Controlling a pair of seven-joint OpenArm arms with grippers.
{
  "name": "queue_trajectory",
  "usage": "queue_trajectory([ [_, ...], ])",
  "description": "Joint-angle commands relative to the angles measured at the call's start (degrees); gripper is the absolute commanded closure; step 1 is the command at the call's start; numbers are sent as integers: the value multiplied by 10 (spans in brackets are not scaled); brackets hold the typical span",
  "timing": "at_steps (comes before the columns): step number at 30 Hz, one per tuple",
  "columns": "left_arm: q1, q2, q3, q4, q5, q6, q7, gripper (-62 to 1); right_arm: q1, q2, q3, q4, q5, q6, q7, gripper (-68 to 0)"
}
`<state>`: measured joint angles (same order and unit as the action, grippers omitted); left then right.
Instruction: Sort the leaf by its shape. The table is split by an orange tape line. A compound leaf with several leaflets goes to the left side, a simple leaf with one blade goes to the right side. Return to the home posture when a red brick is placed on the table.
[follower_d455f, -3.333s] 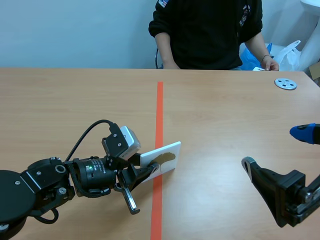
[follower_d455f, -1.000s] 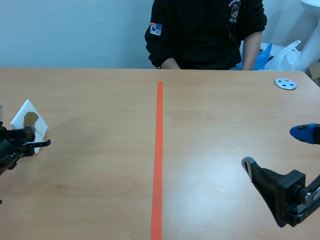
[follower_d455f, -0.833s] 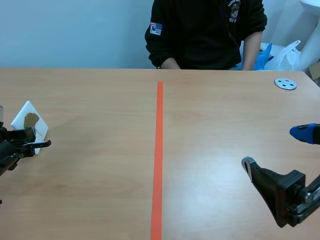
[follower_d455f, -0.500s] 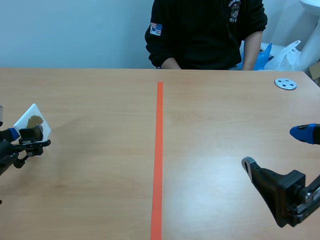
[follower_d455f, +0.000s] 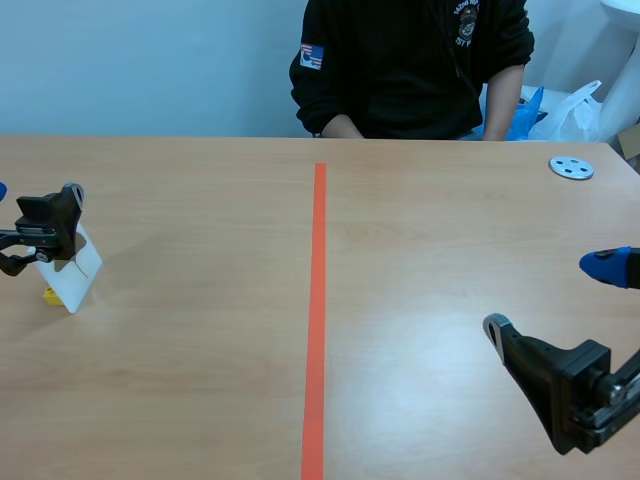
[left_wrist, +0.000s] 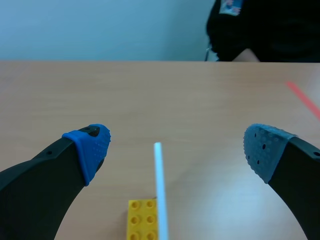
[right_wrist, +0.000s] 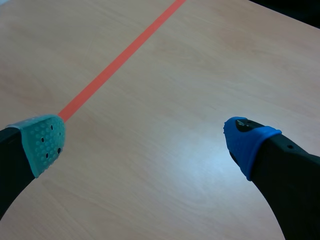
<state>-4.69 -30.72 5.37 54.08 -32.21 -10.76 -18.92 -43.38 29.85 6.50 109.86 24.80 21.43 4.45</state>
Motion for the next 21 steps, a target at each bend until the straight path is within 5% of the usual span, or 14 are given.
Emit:
queue_trajectory([
  [1, 23, -8, -13, 38, -2, -19, -5, -604, 7, 0, 6, 6, 2, -2, 9, -679],
  [12, 230, -14, -31, 325, 3, -160, 59, -623, 7, 0, 6, 6, 3, -2, 9, -679],
  [21, 355, -14, -31, 490, 6, -167, 178, -623, 7, 0, 6, 11, 13, 11, 9, -679],
])
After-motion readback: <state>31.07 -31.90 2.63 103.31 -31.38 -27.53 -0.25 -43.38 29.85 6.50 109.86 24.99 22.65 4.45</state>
